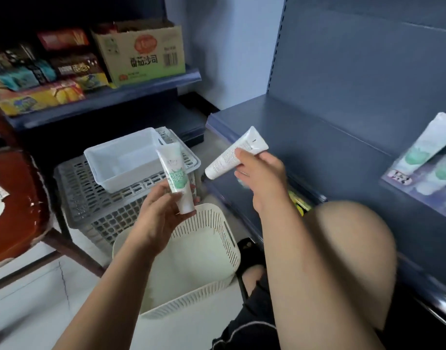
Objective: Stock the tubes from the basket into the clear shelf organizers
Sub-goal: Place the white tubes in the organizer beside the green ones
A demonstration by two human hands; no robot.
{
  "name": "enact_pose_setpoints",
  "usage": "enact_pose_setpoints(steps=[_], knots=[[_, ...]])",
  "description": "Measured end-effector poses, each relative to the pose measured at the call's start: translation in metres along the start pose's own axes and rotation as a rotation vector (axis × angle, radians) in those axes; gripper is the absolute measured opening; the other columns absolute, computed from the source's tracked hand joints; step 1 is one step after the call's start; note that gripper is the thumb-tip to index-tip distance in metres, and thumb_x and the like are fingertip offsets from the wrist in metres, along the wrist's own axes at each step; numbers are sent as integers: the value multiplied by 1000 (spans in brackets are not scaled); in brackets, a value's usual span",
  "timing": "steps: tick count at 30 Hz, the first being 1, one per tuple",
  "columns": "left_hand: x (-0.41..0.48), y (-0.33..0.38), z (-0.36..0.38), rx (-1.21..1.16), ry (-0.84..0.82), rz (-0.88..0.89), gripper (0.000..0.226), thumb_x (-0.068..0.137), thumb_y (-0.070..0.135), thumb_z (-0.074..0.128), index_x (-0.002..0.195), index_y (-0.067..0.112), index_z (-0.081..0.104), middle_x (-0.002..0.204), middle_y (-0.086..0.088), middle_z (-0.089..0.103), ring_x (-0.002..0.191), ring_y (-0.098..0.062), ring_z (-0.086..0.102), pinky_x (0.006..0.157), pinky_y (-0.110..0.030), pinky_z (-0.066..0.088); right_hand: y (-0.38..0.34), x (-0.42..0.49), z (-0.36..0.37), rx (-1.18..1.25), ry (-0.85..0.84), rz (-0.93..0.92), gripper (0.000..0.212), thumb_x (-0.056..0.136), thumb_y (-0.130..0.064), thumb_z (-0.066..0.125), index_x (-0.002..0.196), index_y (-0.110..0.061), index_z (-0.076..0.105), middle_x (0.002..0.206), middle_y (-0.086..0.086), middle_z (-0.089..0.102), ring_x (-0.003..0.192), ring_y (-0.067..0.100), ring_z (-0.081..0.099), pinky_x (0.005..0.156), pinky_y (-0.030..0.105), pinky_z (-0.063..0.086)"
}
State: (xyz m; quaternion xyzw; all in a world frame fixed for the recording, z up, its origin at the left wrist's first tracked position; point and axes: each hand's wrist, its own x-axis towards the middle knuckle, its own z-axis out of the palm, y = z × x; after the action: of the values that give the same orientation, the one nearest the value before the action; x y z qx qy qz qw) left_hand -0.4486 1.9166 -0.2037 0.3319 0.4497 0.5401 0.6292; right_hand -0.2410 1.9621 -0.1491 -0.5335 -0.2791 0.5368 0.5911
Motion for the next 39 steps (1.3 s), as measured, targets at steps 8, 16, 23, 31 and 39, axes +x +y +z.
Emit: enact_pose_setpoints(steps=[8,16,23,31,39], knots=[[11,20,135,43,-240,136,28,98,1,49,124,5,60,120,-24,69,110,-33,69,78,-44,59,-77,-11,-73,313,63,-119,12,101,-19,60,110,-16,67,96,6,77,103,28,74,90,43,59],[-25,-12,300,91,-505,122,24,99,5,56,120,9,67,114,-17,73,96,-23,72,78,-45,62,-138,-39,-164,119,356,-352,38,88,-38,76,118,-19,63,103,1,73,90,13,72,71,31,58],[-36,-35,379,96,-739,14,29,97,5,51,121,0,65,111,-22,73,100,-34,71,90,-52,58,-163,-71,-252,-127,573,-451,28,97,-32,62,120,-18,51,107,6,68,78,13,70,64,41,63],[-36,-61,445,293,-853,159,20,91,1,66,110,7,65,102,-6,76,86,-13,69,65,-20,50,-192,-108,-329,-583,855,-549,16,91,-27,63,88,-13,70,78,-2,69,79,21,65,79,37,54],[-35,-60,501,349,-1079,375,35,91,-1,65,122,12,55,114,-5,75,105,-19,72,91,-39,59,-249,-129,-380,-802,773,-527,15,75,-16,83,84,-17,70,87,5,74,81,23,73,71,50,63]])
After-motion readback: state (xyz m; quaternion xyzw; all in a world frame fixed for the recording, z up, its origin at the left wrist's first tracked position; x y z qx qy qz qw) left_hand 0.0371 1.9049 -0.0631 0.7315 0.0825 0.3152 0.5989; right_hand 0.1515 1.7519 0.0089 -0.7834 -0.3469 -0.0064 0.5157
